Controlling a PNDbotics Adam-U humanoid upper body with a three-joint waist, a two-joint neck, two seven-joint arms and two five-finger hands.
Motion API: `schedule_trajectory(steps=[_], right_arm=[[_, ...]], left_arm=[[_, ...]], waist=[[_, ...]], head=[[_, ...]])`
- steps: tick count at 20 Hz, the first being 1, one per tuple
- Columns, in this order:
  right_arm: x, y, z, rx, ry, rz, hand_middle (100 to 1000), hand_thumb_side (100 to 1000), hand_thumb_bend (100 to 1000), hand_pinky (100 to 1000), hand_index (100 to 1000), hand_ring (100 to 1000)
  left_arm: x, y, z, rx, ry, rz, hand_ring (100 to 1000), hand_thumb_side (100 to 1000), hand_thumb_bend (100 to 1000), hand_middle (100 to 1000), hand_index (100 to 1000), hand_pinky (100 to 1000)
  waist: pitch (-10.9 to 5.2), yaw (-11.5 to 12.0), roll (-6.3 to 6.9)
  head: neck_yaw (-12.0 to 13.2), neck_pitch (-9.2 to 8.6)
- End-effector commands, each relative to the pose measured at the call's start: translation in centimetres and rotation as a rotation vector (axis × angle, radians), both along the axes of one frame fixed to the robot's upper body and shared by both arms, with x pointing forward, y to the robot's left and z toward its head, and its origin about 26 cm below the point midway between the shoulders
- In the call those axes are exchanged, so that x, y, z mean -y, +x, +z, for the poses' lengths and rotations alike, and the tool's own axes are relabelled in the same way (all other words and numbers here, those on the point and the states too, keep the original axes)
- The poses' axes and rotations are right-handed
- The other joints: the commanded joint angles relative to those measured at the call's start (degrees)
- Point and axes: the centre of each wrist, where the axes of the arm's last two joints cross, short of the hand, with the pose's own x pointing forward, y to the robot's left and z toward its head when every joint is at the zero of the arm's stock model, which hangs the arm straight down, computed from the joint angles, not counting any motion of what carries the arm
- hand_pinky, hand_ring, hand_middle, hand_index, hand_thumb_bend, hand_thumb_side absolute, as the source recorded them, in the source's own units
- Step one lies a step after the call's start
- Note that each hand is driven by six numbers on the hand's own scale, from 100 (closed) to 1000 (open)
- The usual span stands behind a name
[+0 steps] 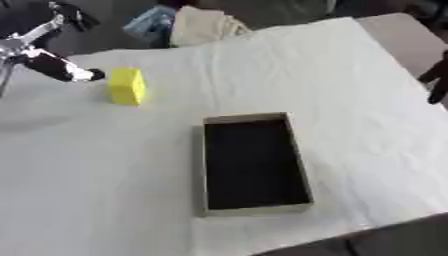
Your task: Pick up objects on the table and place them in the box.
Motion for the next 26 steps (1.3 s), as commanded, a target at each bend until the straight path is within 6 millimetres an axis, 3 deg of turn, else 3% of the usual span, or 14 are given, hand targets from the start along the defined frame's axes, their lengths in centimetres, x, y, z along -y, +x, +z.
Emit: schedule_trajectory(steps=[1,10,18,26], right_arm=[[0.1,0.0,0.9,0.05,-0.051,0.037,687,612,100,734,899,534],[-0.3,0.2,0.9,0.047,-0.057,0.067,681,611,100,739,900,535],[-0.3,0.5,1.0,0.044,-0.059,0.073,680,611,100,739,900,535],[-0.6,1.0,1.2,0.048,-0.055,0.092,677,613,100,742,901,531]], left_arm=[[-0.9,-0.1,1.7,0.047,-0.006,0.034,718,446,653,711,862,813],[-2.4,0.5,0.7,0.046,0.021,0.159,752,504,734,747,876,826],[-2.9,0.6,0.2,0.038,0.053,0.176,754,502,735,750,877,827],[-3.0,0.8,-1.3,-0.05,0.121,0.183,776,482,764,777,879,836]], waist=[[-0.69,-0.48,-0.18],[-0.11,-2.37,0.0],[0.16,-2.76,0.09],[1.44,-3.89,0.44]], head=[[0.28,-0.33],[0.84,-0.84],[1.02,-0.9],[1.42,-1.26]])
